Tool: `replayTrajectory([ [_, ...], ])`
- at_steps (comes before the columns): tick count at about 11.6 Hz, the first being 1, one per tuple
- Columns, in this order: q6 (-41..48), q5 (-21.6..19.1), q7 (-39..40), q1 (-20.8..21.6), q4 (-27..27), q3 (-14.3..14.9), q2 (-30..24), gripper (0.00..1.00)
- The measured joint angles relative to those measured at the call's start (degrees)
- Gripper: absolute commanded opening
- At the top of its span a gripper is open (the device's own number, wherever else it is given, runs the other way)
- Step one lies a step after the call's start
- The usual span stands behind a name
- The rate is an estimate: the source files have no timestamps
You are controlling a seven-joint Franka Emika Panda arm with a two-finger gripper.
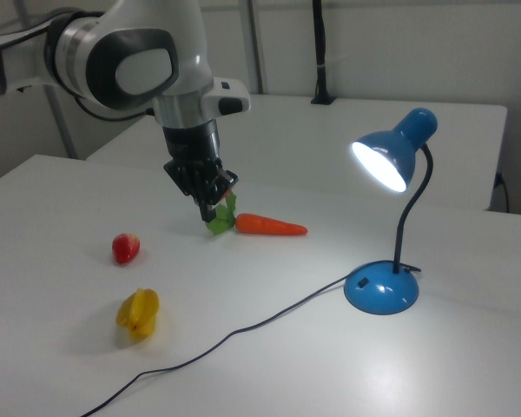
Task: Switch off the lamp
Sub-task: 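Lift the gripper and swing it toward the blue lamp base, then move the gripper over the lamp base switch and lower it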
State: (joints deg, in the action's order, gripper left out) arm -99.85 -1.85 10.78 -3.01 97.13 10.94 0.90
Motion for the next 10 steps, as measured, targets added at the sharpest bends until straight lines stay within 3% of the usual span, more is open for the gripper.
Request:
replayTrajectory([
  [6,-13.4,0.1,-9.3,-0.5,1.1,0.0,5.2,0.00],
  [10,-23.1,3.4,-13.2,-0.8,1.3,-0.1,10.2,0.00],
])
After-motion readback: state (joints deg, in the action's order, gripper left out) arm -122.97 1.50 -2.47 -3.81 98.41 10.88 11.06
